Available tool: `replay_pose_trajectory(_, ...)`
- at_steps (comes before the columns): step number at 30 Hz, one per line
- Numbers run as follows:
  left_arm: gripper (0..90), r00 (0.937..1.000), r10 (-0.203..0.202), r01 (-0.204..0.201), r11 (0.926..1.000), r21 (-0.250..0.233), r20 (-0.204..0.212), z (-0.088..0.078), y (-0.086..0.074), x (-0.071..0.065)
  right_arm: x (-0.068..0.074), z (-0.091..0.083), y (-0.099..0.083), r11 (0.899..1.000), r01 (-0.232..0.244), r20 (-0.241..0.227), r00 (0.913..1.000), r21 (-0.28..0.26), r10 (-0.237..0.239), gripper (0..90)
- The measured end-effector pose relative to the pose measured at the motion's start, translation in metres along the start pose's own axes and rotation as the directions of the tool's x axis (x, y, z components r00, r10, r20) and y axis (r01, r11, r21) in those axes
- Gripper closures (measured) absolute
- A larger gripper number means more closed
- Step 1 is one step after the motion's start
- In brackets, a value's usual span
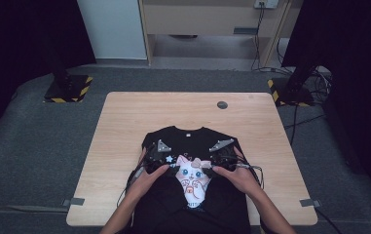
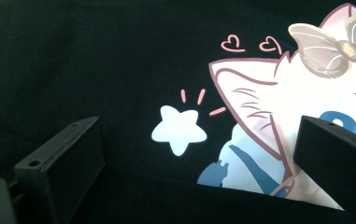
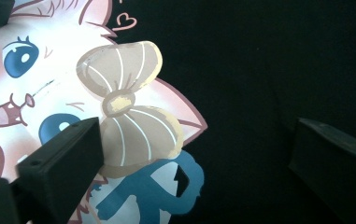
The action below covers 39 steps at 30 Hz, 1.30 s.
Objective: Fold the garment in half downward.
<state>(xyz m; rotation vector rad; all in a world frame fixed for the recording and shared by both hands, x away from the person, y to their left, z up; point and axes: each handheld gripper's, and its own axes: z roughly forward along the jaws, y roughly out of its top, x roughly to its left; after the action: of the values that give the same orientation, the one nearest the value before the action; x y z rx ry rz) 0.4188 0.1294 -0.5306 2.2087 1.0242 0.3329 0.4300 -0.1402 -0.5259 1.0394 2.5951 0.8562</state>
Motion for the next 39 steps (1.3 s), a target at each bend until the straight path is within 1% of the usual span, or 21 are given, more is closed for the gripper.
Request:
replay_pose_trajectory(3, 1.1, 1.0000, 0.002, -0.002, 1.0000, -0.009, -0.004, -0.002, -0.004, -0.002, 0.001, -0.001, -0.004, 1.000, -0.005, 0.002, 1.0000, -0.019, 0.005, 3.0)
replay_pose_trajectory(5, 0.9, 1.0000, 0.006, -0.006, 0.9999, -0.010, -0.007, -0.003, -0.005, -0.003, 0.003, -0.002, -0.007, 0.999, -0.012, 0.007, 0.9999, -0.036, 0.012, 3.0)
replay_pose_trajectory(7, 0.8, 0.9999, 0.014, -0.014, 0.9999, -0.005, -0.009, -0.005, -0.008, -0.006, 0.006, -0.003, -0.009, 0.999, -0.009, 0.006, 0.9999, -0.043, 0.009, 3.0)
replay_pose_trajectory(11, 0.5, 0.9995, 0.029, -0.029, 0.9996, 0.007, -0.012, -0.009, -0.012, -0.012, 0.011, -0.006, -0.012, 0.999, -0.001, -0.001, 1.0000, -0.034, 0.001, 3.0)
replay_pose_trajectory(13, 0.2, 0.9992, 0.039, -0.039, 0.9992, 0.010, -0.007, -0.011, -0.014, -0.015, 0.013, -0.007, -0.014, 0.999, 0.001, -0.002, 1.0000, -0.035, -0.001, 3.0)
replay_pose_trajectory(17, 0.2, 0.9989, 0.046, -0.046, 0.9989, 0.012, 0.006, -0.014, -0.018, -0.017, 0.017, -0.009, -0.017, 0.999, 0.006, -0.007, 1.0000, -0.034, -0.006, 3.0)
replay_pose_trajectory(19, 1.9, 0.9983, 0.058, -0.058, 0.9980, 0.022, 0.006, -0.017, -0.016, -0.017, 0.017, -0.010, -0.016, 1.000, 0.017, -0.014, 0.9997, -0.018, -0.017, 3.4)
replay_pose_trajectory(20, 4.5, 0.9982, 0.059, -0.060, 0.9981, 0.017, 0.005, -0.018, -0.014, -0.016, 0.017, -0.011, -0.015, 0.999, 0.032, -0.020, 0.9993, -0.008, -0.032, 5.2)
replay_pose_trajectory(22, 3.9, 0.9981, 0.061, -0.061, 0.9981, 0.002, 0.002, -0.022, -0.008, -0.012, 0.016, -0.015, -0.011, 0.999, 0.048, -0.022, 0.9986, -0.014, -0.049, 5.1)
replay_pose_trajectory(24, 4.1, 0.9978, 0.066, -0.066, 0.9978, -0.003, -0.002, -0.025, -0.001, -0.007, 0.012, -0.019, -0.004, 0.998, 0.051, -0.016, 0.9985, -0.025, -0.051, 5.1)
replay_pose_trajectory(26, 3.8, 0.9972, 0.074, -0.074, 0.9972, 0.001, -0.002, -0.025, 0.008, -0.001, 0.006, -0.024, 0.004, 0.998, 0.052, -0.006, 0.9986, -0.034, -0.052, 5.1)
replay_pose_trajectory(29, 3.4, 0.9968, 0.080, -0.080, 0.9968, 0.002, 0.000, -0.024, 0.020, 0.010, -0.008, -0.029, 0.017, 0.998, 0.042, 0.002, 0.9991, -0.038, -0.042, 5.4)
replay_pose_trajectory(31, 3.4, 0.9957, 0.093, -0.092, 0.9956, 0.017, -0.007, -0.020, 0.026, 0.017, -0.019, -0.029, 0.023, 0.999, 0.032, -0.003, 0.9995, -0.039, -0.032, 6.1)
replay_pose_trajectory(33, 3.5, 0.9928, 0.117, -0.116, 0.9928, 0.030, -0.025, -0.017, 0.032, 0.025, -0.030, -0.029, 0.028, 0.999, 0.027, 0.006, 0.9996, -0.030, -0.027, 10.8)
replay_pose_trajectory(36, 3.6, 0.9935, 0.113, -0.112, 0.9929, 0.040, -0.017, -0.010, 0.041, 0.039, -0.044, -0.026, 0.033, 0.999, 0.028, 0.024, 0.9993, -0.022, -0.028, 16.6)
replay_pose_trajectory(37, 4.1, 0.9935, 0.113, -0.112, 0.9929, 0.040, -0.017, -0.010, 0.041, 0.039, -0.048, -0.025, 0.034, 0.999, 0.029, 0.029, 0.9992, -0.019, -0.028, 18.7)
replay_pose_trajectory(38, 4.2, 0.9952, 0.097, -0.096, 0.9945, 0.040, -0.012, -0.007, 0.047, 0.049, -0.052, -0.024, 0.036, 0.999, 0.029, 0.032, 0.9991, -0.013, -0.029, 19.8)
replay_pose_trajectory(39, 4.3, 0.9952, 0.097, -0.096, 0.9945, 0.040, -0.012, -0.007, 0.047, 0.049, -0.052, -0.024, 0.036, 0.999, 0.029, 0.032, 0.9991, -0.013, -0.029, 19.8)
